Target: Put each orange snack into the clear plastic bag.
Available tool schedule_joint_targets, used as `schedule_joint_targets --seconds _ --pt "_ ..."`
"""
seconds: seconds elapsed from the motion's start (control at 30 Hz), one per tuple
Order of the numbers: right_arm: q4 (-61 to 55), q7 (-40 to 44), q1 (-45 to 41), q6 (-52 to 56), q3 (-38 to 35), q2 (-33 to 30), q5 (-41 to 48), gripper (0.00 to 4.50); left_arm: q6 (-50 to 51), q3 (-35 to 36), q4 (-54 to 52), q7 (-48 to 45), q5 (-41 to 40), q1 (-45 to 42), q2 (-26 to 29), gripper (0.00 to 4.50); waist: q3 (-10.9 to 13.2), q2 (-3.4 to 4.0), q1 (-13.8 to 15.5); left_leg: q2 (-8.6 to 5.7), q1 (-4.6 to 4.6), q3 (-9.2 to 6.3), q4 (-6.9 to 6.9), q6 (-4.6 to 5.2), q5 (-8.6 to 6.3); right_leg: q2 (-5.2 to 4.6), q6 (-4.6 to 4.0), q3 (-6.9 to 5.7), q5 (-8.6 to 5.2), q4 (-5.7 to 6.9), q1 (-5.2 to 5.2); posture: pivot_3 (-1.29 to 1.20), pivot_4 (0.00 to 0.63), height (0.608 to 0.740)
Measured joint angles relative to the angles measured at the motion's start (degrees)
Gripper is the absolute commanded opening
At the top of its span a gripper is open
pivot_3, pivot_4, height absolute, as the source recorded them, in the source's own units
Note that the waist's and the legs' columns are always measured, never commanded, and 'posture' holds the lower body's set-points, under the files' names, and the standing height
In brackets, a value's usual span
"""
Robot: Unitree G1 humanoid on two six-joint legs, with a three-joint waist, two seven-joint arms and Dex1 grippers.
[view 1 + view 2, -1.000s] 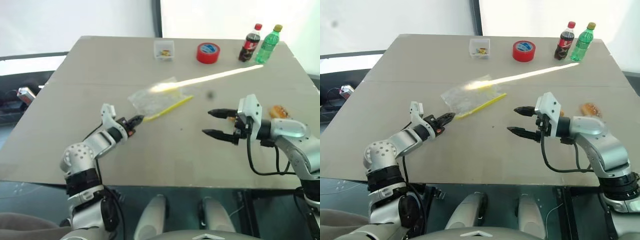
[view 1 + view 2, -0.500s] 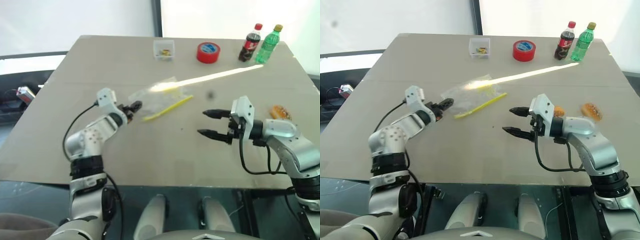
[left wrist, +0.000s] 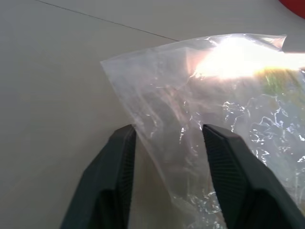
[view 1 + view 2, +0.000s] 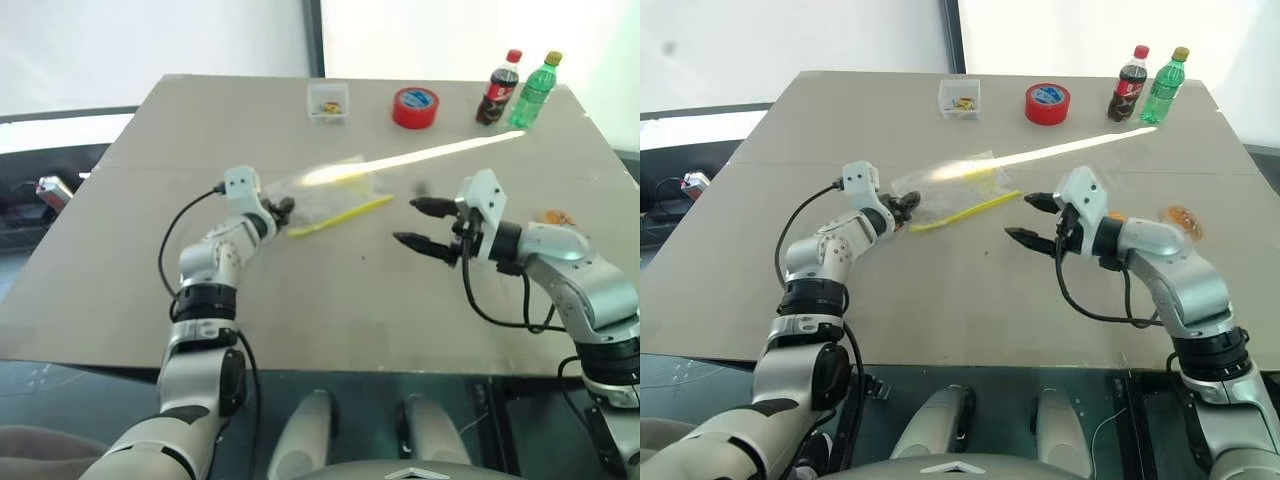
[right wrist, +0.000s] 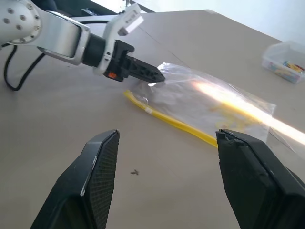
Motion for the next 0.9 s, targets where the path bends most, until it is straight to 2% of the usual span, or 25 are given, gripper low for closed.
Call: schedule_joint_targets --seconds 0.07,0.27,0.5,0.77,0.9 --pt "0.2 -0.6 0.0 0.3 0.0 0.1 -0.5 3.33 0.1 0.1 -0.6 -0.3 0.0 0.5 0.0 0.05 0.0 0.0 0.1 -0.03 -0.02 -0.01 0.0 0.0 0.0 -0.03 0.0 0.0 0.0 -0.01 0.0 0.0 0.15 0.74" --pt "0.4 -0.8 0.0 0.3 0.3 0.9 -2.0 3.33 5.5 2.7 -8.2 -1.5 -3.0 4.6 -0.7 0.05 0.0 0.0 -0.1 -0.01 -0.05 -0.05 -0.05 0.0 -0.01 -0.03 0.0 0.0 0.0 -0.02 -0.04 0.0 0.15 0.74" --pt "3.8 -0.4 -0.6 -3.8 5.0 2.7 -6.9 3.33 22.3 8.9 -20.1 -1.0 -14.3 9.2 -2.5 0.05 0.1 -0.16 -0.7 0.02 -0.1 -0.07 -0.05 -0.01 -0.01 0.01 0.0 -0.02 0.0 -0.01 -0.13 0.0 0.15 0.74" --pt "14.3 2.0 -1.6 -16.8 12.7 3.3 -17.7 3.33 41.3 23.1 -32.8 7.2 -29.0 8.4 -2.5 0.05 0.2 -0.25 -0.9 0.06 -0.1 -0.04 -0.06 -0.04 0.0 0.04 0.0 -0.01 0.0 0.0 -0.15 0.0 0.15 0.74" --pt "21.7 1.4 -3.6 -23.7 15.1 6.2 -22.6 3.33 50.1 31.6 -36.1 13.3 -36.3 4.6 -5.7 0.05 0.2 -0.3 -0.7 0.05 -0.1 -0.06 -0.04 -0.3 0.15 0.04 0.0 -0.02 0.0 0.0 -0.15 0.0 0.15 0.74"
